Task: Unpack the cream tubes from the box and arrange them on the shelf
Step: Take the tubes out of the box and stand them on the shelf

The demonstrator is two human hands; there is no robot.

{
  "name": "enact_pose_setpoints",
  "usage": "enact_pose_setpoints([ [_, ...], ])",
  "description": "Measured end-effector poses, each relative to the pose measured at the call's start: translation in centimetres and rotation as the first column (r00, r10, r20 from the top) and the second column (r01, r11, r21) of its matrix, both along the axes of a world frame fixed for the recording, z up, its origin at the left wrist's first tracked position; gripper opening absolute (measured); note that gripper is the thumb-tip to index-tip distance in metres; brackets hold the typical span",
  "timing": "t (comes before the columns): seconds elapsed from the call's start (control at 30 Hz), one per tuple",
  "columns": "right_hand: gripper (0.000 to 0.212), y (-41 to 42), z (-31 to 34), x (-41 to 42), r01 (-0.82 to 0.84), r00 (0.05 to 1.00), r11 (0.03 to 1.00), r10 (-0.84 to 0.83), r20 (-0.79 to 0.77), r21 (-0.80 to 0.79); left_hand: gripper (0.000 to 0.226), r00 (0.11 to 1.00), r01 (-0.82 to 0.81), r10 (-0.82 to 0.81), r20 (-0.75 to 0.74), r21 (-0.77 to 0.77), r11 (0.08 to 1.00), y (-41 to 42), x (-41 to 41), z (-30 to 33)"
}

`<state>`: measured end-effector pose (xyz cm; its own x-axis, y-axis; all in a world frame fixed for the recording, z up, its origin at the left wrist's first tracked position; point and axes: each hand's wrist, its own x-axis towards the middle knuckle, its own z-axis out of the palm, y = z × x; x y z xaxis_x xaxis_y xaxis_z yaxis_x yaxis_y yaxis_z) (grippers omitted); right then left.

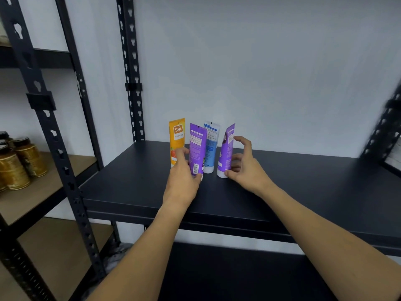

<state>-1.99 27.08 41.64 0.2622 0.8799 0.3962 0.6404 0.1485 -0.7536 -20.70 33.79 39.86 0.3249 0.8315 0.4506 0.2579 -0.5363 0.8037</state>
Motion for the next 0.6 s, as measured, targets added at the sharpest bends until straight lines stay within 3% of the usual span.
enact_pose_setpoints([
  [0.27,0.1,-1.0,-0.5,-0.5,0.032,0.999,0.996,-0.032,0.003,-0.083,0.07,1.0,0.009,-0.009,-0.003,-0.024,1.0,0.1,0.0,-0.1],
  [0.47,0.087,-2.6,-0.1,-1.3,0.134,0.99,0.973,-0.123,0.065,-0.19,0.082,1.0,-0.023,0.023,-0.014,-0.038,0.999,0.3,-0.1,-0.2],
  [0.6,0.077,-3.8,0.6,-1.4,0.205,0.968,0.925,-0.145,0.203,-0.32,0.076,0.995,-0.061,0.059,-0.081,-0.03,0.998,-0.6,-0.5,0.2],
])
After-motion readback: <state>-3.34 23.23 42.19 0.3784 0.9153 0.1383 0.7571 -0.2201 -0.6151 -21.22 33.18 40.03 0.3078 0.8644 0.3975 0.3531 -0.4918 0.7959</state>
